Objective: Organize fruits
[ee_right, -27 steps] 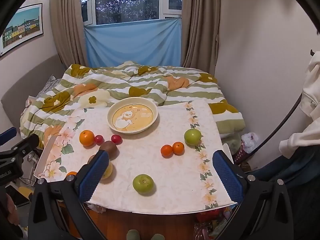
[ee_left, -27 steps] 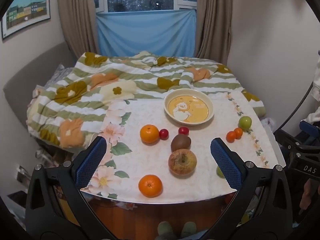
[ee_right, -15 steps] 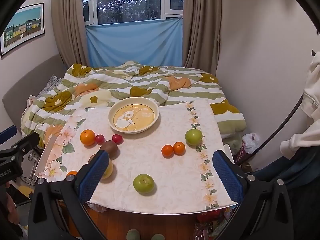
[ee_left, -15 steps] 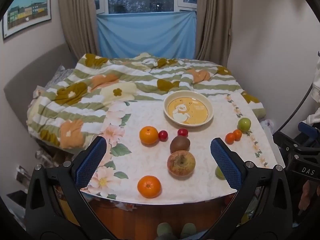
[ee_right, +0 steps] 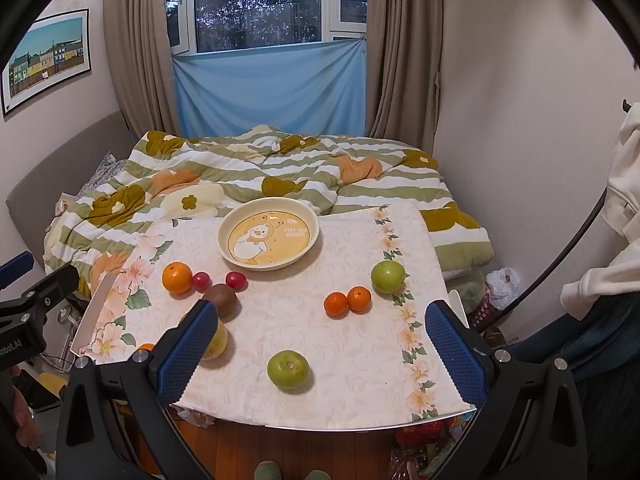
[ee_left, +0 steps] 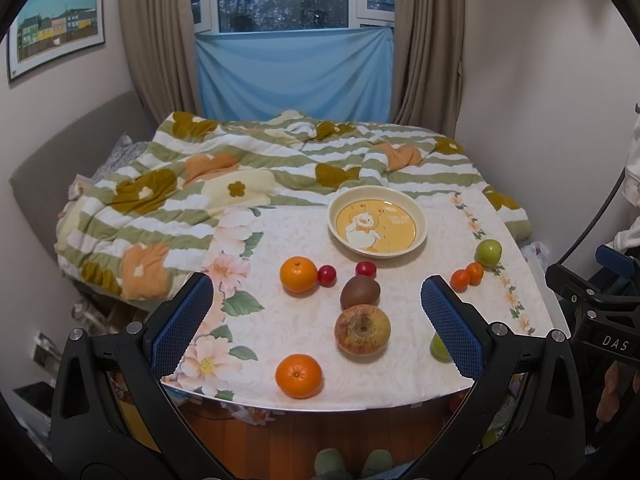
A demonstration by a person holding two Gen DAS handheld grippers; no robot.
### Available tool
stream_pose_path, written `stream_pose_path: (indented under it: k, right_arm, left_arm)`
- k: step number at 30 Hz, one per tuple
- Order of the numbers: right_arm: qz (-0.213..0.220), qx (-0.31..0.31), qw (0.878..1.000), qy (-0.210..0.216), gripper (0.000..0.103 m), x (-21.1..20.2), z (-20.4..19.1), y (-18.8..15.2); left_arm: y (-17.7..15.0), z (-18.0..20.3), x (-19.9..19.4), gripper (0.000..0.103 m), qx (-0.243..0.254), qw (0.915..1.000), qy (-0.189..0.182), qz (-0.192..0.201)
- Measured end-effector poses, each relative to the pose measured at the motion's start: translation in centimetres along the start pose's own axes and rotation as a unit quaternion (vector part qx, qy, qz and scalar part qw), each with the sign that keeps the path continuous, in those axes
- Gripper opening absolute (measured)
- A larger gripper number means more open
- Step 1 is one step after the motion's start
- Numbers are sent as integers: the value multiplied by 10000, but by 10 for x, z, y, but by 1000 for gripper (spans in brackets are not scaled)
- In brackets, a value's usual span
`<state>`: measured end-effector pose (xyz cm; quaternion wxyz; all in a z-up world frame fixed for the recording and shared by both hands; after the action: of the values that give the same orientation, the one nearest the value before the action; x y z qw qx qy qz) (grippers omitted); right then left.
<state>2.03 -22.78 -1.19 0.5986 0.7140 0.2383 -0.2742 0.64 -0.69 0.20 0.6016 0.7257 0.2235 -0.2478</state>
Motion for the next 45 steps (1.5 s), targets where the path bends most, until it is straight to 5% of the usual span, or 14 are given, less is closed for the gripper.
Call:
stream_pose_path:
  k: [45]
  right_arm:
    - [35,49,10000,39,103,-5,3,5]
  left_arm:
    - [4,1,1,103,11,10000,-7,-6]
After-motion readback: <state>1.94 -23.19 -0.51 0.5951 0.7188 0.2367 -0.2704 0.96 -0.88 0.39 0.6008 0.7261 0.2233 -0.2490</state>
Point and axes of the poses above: each gripper's, at about its wrist camera, not at the fingertips, and x roughly the way its jaws point, z to its right, y to its top, the point moved 1 cm from there along x, roughly the way its jaws point, and after that the axes turned 11 degrees about x, right-handed, at the moved point
